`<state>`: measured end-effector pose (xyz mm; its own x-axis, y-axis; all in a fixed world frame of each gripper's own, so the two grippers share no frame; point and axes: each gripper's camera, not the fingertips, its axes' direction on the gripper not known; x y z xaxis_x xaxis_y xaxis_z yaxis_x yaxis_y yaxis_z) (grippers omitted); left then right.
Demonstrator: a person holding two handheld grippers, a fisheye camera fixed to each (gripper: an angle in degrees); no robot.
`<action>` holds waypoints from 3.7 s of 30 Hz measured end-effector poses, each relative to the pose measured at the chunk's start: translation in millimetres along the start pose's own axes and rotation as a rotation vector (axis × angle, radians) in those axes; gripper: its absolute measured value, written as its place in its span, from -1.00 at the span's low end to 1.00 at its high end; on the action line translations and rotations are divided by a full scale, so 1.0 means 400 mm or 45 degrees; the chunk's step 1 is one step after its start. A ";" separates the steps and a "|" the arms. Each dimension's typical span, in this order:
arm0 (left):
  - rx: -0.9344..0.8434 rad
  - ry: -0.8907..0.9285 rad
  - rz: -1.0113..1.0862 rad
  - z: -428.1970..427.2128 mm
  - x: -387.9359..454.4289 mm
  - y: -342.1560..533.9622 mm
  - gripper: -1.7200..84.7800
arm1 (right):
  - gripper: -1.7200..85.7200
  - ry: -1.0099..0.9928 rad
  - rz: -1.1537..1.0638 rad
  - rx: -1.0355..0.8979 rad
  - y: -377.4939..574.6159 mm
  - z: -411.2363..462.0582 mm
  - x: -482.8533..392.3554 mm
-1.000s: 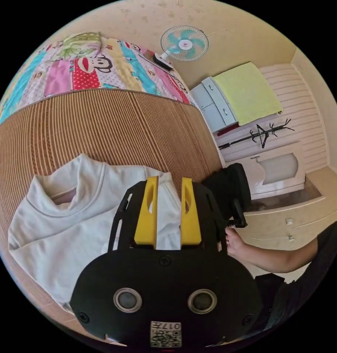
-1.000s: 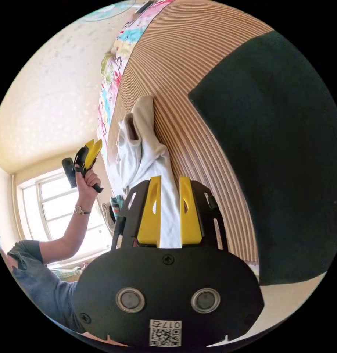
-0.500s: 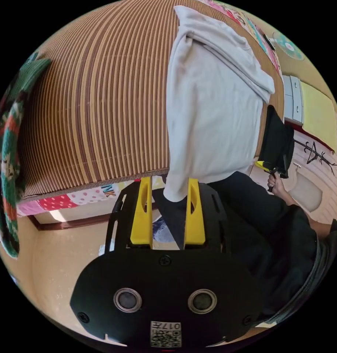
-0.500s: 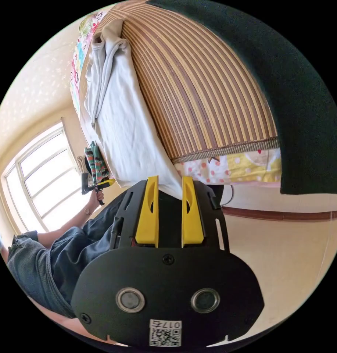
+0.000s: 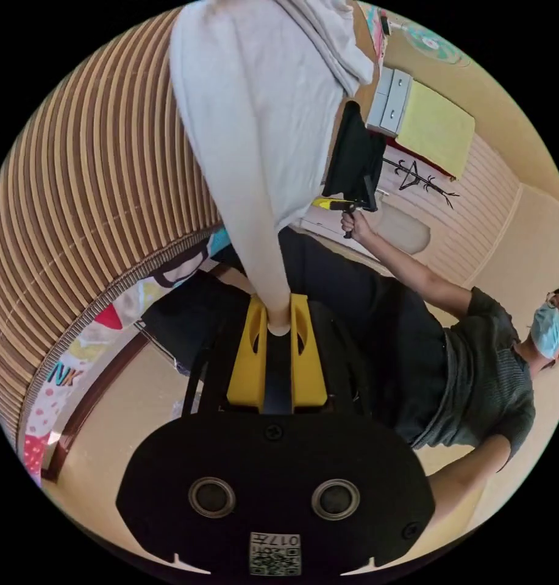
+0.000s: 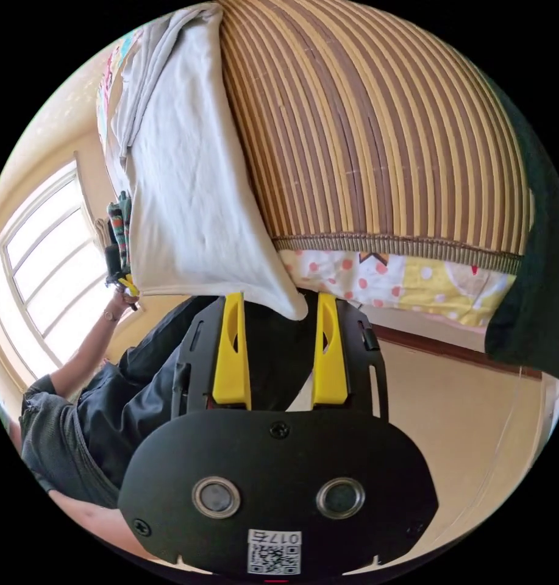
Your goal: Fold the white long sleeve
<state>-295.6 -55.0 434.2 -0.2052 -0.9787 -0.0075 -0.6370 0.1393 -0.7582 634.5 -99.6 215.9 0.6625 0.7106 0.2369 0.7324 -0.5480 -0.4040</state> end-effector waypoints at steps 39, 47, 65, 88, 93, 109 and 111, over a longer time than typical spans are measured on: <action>1.413 0.520 -0.420 -0.479 0.247 -0.364 -0.81 | -0.81 -0.937 0.148 1.198 -0.707 -0.416 -0.229; 1.258 -0.179 -0.289 -0.392 0.360 -0.209 -0.66 | -0.87 0.026 -0.133 0.937 -0.732 -0.261 -0.458; 0.823 -0.074 -0.321 0.228 0.170 -0.178 -0.78 | -0.83 -0.133 -0.259 0.518 -0.960 0.133 -0.730; 0.932 -0.661 0.128 0.535 0.592 0.110 -0.71 | -0.82 -0.270 -0.820 0.376 -0.856 0.089 -0.567; 0.863 -0.648 0.034 0.567 0.531 0.043 -0.70 | -0.79 -0.142 -0.517 0.534 -0.781 0.043 -0.178; 0.668 -0.464 -0.161 0.635 0.392 -0.464 -0.47 | -0.45 -0.552 -0.450 0.301 -0.893 -0.079 0.226; 0.521 -0.432 -0.119 0.670 0.390 -0.520 -0.48 | -0.46 -0.677 -0.507 0.169 -0.928 -0.057 0.233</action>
<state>4.3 -277.0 415.9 0.1330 -0.9873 -0.0867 -0.2859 0.0455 -0.9572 427.8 159.9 408.3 0.1533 0.9862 -0.0632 0.8565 -0.1645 -0.4892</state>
